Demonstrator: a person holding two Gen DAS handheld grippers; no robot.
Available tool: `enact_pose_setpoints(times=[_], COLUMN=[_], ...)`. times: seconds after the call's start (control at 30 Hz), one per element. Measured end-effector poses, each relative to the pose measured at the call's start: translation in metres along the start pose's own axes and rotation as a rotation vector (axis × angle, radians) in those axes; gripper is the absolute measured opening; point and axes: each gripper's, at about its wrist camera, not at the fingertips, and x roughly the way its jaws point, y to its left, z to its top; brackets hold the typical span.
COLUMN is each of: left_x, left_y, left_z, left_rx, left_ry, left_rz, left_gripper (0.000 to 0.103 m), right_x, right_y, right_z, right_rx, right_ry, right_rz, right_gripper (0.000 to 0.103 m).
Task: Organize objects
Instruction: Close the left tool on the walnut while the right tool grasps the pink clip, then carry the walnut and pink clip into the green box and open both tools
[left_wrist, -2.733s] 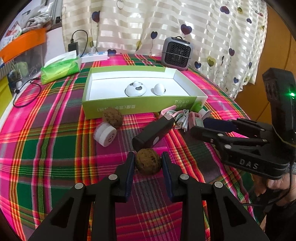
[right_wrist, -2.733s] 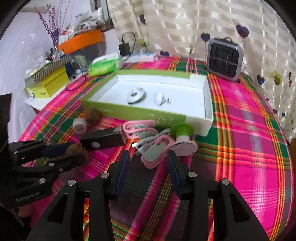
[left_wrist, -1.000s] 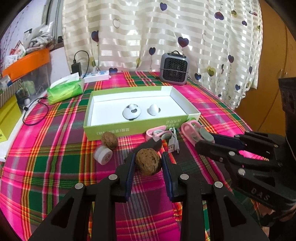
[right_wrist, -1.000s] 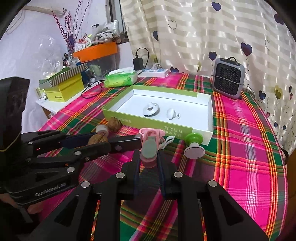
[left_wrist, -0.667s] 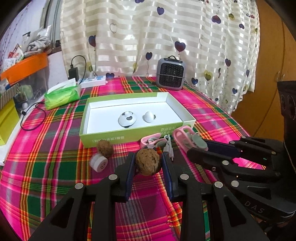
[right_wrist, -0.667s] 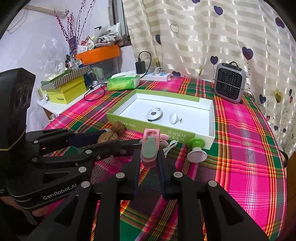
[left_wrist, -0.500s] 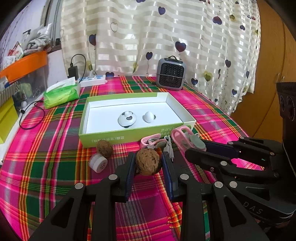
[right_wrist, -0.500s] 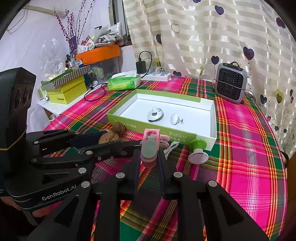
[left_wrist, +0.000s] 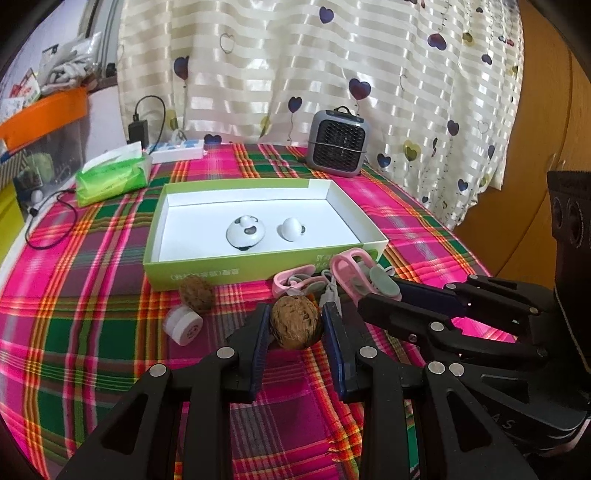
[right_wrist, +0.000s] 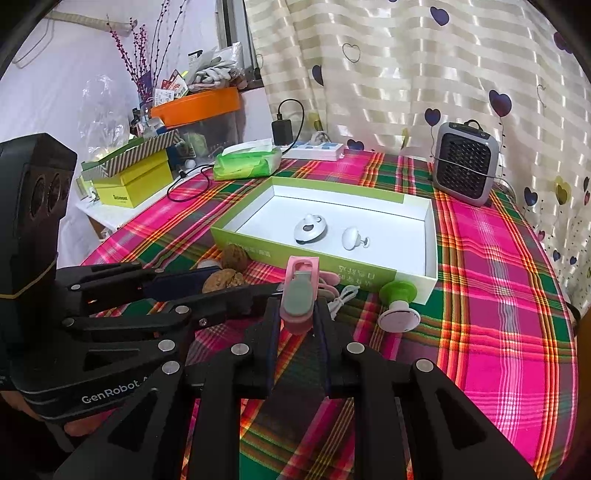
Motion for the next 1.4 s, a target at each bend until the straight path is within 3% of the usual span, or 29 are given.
enact_pose_setpoints(times=[1.4], left_x=[0.012], left_y=[0.006], left_z=[0.019], left_rx=[0.009], left_ry=[0.009], left_rz=[0.029], left_gripper=[0.027], right_x=[0.012], right_y=[-0.009], right_z=[0.016], right_rx=[-0.002], right_ry=[-0.004], right_rz=[-0.001], right_gripper=[0.019])
